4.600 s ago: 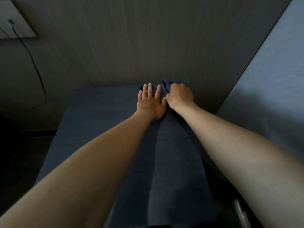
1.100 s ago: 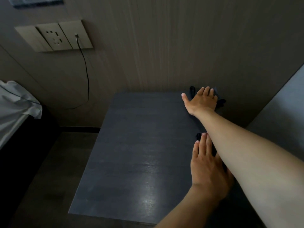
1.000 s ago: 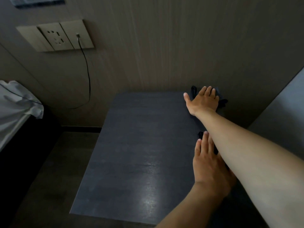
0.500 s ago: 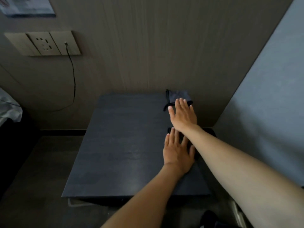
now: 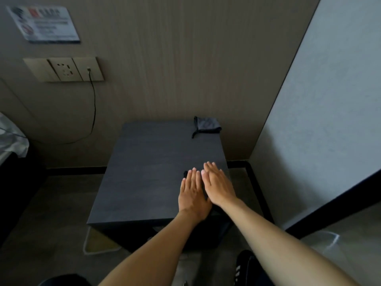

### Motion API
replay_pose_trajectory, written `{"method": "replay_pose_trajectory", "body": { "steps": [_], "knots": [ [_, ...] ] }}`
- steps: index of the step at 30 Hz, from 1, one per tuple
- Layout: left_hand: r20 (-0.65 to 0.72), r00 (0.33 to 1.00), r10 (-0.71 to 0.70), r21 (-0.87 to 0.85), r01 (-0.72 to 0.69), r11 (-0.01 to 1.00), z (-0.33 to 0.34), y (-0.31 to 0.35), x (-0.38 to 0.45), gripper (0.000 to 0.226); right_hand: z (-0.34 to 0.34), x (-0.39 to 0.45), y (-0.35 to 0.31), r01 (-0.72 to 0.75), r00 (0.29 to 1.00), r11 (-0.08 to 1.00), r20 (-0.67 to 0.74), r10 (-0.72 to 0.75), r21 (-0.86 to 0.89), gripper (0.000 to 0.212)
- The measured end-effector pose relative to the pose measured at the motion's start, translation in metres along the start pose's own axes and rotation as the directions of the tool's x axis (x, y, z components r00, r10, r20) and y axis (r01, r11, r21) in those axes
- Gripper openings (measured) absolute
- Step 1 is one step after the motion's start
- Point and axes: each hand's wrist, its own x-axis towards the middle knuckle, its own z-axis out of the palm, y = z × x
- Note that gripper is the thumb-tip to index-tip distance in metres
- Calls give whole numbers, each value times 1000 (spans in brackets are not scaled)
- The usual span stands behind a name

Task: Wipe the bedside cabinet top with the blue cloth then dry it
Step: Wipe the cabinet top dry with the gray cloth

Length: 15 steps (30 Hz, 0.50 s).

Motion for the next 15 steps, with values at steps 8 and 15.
{"method": "replay_pose_trajectory", "body": {
  "steps": [8, 15],
  "knots": [
    [72, 987, 145, 8, -146, 989, -6, -16, -41, 60, 28, -68, 13, 64, 998, 985, 19, -61, -159, 72],
    [33, 989, 146, 2, -146, 989, 1, -29, -73, 57, 43, -99, -6, 56, 997, 949, -32, -69, -311, 57]
  ]
}}
